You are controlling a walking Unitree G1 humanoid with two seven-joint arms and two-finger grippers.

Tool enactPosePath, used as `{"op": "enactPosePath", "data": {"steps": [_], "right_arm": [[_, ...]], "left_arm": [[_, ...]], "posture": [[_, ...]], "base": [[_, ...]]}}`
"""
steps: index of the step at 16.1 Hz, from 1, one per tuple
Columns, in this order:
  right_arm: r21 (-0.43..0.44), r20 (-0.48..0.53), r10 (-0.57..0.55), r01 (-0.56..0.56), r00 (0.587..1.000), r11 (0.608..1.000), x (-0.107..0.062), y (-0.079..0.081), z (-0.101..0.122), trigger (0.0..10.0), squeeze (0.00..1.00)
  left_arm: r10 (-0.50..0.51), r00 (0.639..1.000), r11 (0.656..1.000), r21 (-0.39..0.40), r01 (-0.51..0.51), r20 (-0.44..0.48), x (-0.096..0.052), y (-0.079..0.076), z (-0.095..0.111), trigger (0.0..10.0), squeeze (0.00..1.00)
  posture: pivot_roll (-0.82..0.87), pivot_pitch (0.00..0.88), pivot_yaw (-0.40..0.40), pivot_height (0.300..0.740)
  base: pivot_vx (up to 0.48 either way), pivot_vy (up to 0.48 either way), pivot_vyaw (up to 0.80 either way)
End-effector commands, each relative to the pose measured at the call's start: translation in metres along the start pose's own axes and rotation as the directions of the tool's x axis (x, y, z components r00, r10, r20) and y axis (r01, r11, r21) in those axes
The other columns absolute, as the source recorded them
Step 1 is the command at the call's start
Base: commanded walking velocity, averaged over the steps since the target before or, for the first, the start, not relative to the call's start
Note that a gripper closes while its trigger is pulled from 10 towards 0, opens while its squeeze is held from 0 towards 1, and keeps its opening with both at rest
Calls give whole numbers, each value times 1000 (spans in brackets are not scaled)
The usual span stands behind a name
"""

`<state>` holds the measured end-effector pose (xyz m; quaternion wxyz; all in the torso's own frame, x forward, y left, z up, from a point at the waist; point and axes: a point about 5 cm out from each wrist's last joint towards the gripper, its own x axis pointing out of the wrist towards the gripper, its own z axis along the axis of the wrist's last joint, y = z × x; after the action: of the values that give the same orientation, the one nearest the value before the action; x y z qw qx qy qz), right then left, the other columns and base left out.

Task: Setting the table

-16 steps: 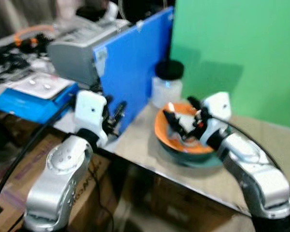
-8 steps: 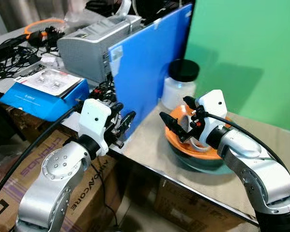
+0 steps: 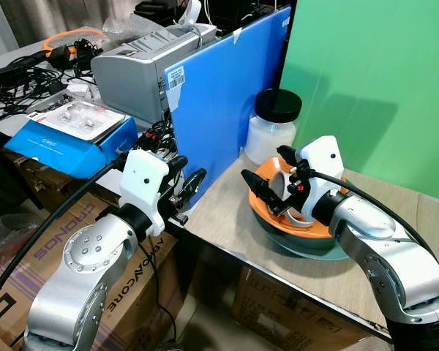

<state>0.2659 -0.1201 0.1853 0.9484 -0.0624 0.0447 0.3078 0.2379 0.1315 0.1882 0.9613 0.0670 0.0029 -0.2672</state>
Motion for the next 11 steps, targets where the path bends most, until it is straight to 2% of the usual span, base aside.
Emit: {"op": "enactPosePath", "data": {"steps": [1,5,6,7,8,10,11], "right_arm": [[-4,1,3,-3,1000,1000,-2,0,3,10000,0],[-4,1,3,-3,1000,1000,-2,0,3,10000,0],[-36,-138,-129,125,982,991,-1,-21,-10,10000,0],[-44,-166,-168,163,972,986,-1,-28,-13,10000,0],[-42,-168,-189,185,967,982,-3,-31,-14,10000,0],[-17,-131,-183,183,974,983,-6,-28,-8,10000,0],[-10,-120,-183,183,976,983,-6,-27,-7,10000,114]], "left_arm": [[-4,1000,1000,8,4,7,-1,-1,1,10000,0],[-4,1000,1000,8,4,7,-1,-1,1,10000,0],[-73,996,996,53,75,-41,6,3,-6,10000,0],[-88,995,994,61,91,-52,8,4,-8,10000,0],[-102,993,993,59,105,-56,10,4,-8,10000,0],[-115,992,992,52,118,-54,12,0,-8,10000,0],[-115,992,992,51,118,-51,12,0,-8,10000,0]], "posture": [[148,0,2,740],[148,0,2,740],[125,0,23,740],[118,0,29,740],[114,0,32,740],[98,0,41,740],[96,0,40,740]], "base": [[0,0,0],[0,0,0],[0,0,0],[0,0,0],[0,0,0],[0,0,0],[0,0,0]]}}
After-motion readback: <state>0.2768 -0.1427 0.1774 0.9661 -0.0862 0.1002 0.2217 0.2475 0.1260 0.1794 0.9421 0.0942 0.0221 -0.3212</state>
